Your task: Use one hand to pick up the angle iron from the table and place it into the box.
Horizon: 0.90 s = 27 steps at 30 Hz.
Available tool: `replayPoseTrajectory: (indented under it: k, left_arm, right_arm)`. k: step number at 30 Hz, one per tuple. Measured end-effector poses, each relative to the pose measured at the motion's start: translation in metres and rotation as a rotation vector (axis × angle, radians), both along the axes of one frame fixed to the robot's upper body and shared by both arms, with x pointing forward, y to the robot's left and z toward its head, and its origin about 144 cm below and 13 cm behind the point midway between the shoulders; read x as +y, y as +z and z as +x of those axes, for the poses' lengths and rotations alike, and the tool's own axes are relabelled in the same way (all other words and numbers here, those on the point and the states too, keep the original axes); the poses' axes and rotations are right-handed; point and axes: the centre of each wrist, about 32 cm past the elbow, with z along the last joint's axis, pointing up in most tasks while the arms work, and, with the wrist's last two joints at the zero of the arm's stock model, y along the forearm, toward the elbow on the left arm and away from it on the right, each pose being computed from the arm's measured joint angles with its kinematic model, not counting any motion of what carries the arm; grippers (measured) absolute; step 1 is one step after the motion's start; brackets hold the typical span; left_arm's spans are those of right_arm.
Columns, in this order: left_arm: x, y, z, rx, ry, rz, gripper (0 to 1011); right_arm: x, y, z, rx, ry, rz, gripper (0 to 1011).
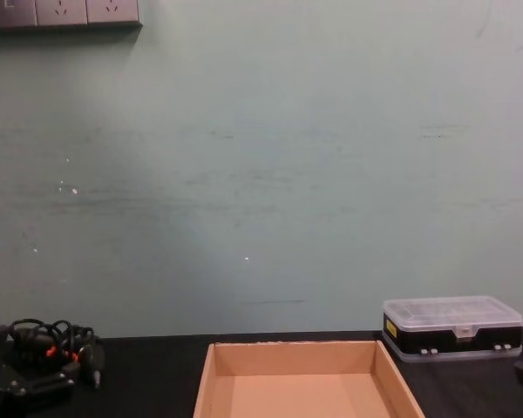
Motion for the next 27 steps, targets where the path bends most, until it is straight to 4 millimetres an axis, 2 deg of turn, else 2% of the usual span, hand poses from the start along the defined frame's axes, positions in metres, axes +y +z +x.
replayPoseTrajectory:
  k: [27]
  left_arm:
    - [0.0, 0.0, 0.0, 0.0, 0.0, 0.0, 1011]
  right_arm:
    - [0.0, 0.0, 0.0, 0.0, 0.0, 0.0, 1004]
